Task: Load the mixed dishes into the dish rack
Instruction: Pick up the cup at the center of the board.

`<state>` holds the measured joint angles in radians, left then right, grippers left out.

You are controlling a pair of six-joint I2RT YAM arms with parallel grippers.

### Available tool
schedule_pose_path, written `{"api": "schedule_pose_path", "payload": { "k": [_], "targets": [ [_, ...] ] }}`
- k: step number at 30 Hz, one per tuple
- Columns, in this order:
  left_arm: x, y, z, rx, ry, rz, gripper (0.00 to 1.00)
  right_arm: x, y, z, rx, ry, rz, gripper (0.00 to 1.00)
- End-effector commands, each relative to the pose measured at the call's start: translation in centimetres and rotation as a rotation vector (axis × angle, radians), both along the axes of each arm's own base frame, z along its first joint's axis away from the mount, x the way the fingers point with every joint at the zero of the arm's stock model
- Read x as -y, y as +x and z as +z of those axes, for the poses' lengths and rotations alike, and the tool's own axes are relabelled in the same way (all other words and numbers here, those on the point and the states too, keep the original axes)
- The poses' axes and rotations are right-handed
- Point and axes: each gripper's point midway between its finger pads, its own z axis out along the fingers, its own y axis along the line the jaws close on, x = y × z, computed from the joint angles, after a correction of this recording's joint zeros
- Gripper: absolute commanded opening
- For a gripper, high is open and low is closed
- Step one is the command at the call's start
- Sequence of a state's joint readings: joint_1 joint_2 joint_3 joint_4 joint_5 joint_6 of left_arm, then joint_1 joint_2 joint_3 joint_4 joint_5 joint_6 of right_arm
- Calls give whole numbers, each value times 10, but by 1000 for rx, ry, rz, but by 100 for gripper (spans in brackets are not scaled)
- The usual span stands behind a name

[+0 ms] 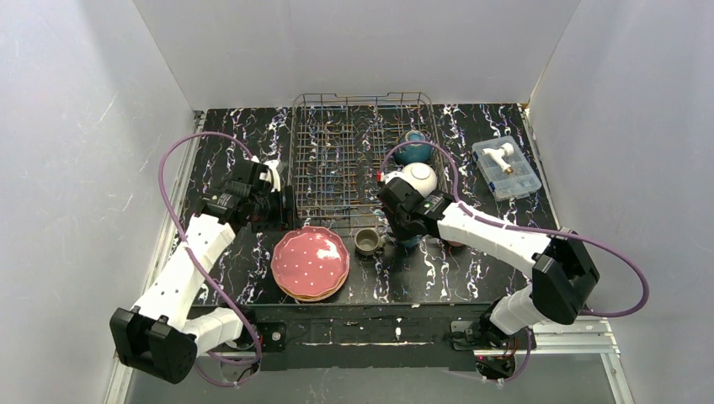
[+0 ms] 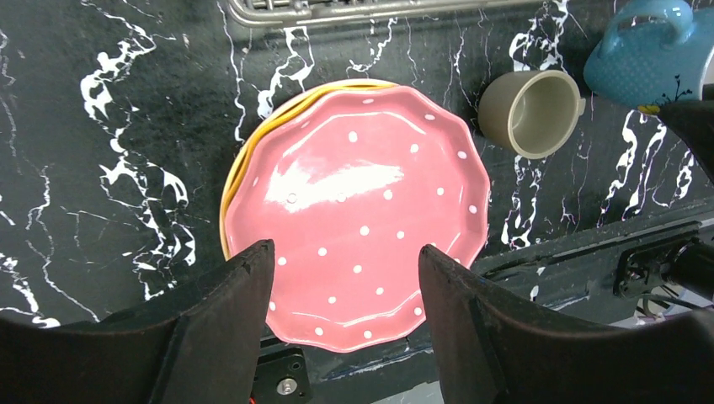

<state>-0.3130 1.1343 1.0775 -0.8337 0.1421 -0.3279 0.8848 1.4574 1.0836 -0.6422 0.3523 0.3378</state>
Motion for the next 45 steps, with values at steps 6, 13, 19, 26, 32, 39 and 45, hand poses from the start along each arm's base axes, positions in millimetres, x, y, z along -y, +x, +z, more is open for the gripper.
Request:
{"api": "schedule_pose_path", "payload": {
  "k": [6, 13, 19, 26, 32, 39, 45],
  "targets": [
    [14, -19, -6, 35, -113, -47, 63, -8, 0, -7, -31, 2, 5, 26],
    [15, -24, -13, 40, -128, -56, 63, -9, 0, -8, -40, -4, 1, 1],
    [19, -28, -9, 55, -160, -73, 64, -12, 2, 6, -19, 33, -18, 1],
    [24, -29, -3, 72, -192, -86, 69, -18, 3, 43, 37, 141, -28, 1],
    [28, -31, 6, 107, -237, -81, 77, -25, -2, 82, 78, 272, -29, 1],
    [36, -36, 12, 112, -306, -81, 87, -37, -7, 123, 122, 442, -17, 1],
    [47, -40, 28, 143, -402, -79, 98, -54, -11, 164, 162, 651, -6, 1]
  ]
}}
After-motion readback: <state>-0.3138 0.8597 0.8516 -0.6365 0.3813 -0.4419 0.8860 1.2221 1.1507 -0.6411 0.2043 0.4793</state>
